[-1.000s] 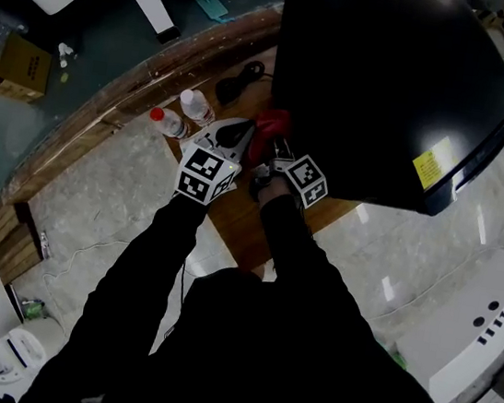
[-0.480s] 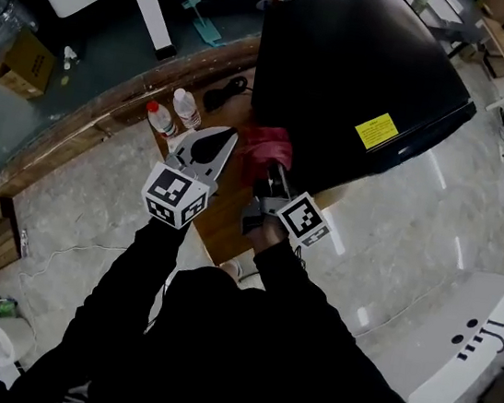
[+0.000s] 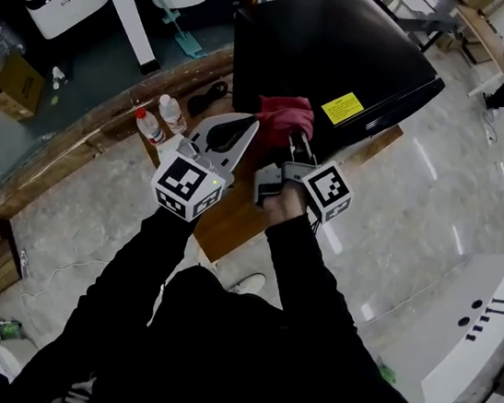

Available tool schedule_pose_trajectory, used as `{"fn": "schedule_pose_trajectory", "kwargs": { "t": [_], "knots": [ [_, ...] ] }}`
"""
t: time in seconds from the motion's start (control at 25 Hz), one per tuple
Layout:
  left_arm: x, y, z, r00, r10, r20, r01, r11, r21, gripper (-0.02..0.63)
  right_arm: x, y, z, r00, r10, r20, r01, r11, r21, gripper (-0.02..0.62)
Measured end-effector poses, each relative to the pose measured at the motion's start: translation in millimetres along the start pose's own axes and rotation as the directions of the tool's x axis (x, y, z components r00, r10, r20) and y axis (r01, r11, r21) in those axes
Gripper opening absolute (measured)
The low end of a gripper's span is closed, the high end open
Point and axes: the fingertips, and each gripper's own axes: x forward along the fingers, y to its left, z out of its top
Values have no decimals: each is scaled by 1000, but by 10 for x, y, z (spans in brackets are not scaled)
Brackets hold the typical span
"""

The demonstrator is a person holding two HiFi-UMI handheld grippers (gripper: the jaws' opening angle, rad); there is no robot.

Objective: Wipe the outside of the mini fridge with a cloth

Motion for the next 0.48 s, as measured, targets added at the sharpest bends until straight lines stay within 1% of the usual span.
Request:
{"fn": "schedule_pose_trajectory", "kwargs": {
  "t": [0.08, 0.2, 0.36, 0.48],
  "knots": [
    [74, 10, -39, 1000, -23, -6, 23, 1000, -4, 6, 49, -64, 63, 1000, -10, 5, 10, 999, 45, 37],
    [167, 32, -112, 998, -56, -15, 56, 998, -6, 6, 95, -138, 53, 1000, -10, 1, 10, 994, 105, 38],
    [280, 24, -263, 996, -87, -33, 86, 996, -23, 6, 98, -279, 30, 1000, -28, 2, 27, 990, 136, 43],
    [332, 58, -494, 993, -100, -63, 97, 994, -49, 6, 125, -517, -49, 998, -68, -5, 68, 986, 152, 43]
  ]
}}
